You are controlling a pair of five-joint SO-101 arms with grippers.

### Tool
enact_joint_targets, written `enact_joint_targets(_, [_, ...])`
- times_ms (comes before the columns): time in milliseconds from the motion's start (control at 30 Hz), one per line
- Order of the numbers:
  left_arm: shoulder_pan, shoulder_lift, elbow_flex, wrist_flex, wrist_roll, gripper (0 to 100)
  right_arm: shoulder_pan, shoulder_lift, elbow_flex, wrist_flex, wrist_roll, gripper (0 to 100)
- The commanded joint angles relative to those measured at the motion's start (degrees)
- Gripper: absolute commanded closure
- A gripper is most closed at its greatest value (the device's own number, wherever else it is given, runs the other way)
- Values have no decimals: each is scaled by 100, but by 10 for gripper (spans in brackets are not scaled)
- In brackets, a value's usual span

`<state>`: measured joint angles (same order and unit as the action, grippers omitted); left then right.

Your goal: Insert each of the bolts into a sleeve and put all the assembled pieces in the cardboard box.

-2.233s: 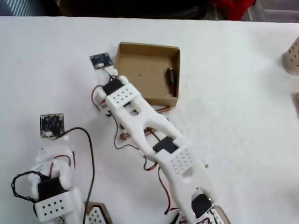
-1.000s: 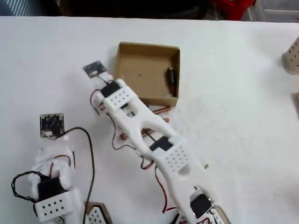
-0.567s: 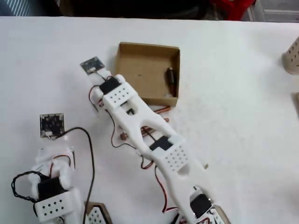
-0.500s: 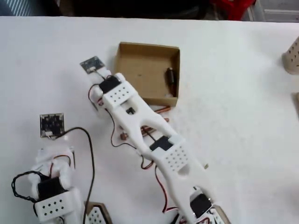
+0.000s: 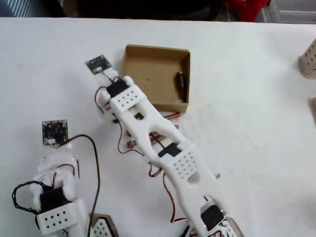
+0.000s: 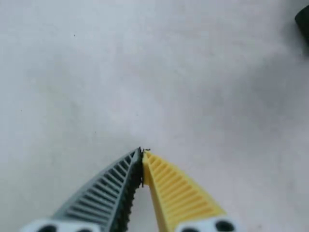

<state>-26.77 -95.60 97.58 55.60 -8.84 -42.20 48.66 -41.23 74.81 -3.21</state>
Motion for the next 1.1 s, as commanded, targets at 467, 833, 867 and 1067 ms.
enact_joint_targets(467, [-48, -66, -18, -97, -53, 976, 321, -884, -255, 1103, 114, 981])
enact_joint_targets(833, [-48, -66, -18, -114, -53, 976, 1270, -2800, 193, 2668, 325, 981])
enact_joint_targets(867, [-48, -66, -18, -114, -53, 976, 1367, -2967, 422, 2668, 492, 981])
enact_joint_targets(1067, [-40, -66, -18, -114, -53, 976, 1613, -4207, 2321, 2554, 985, 981])
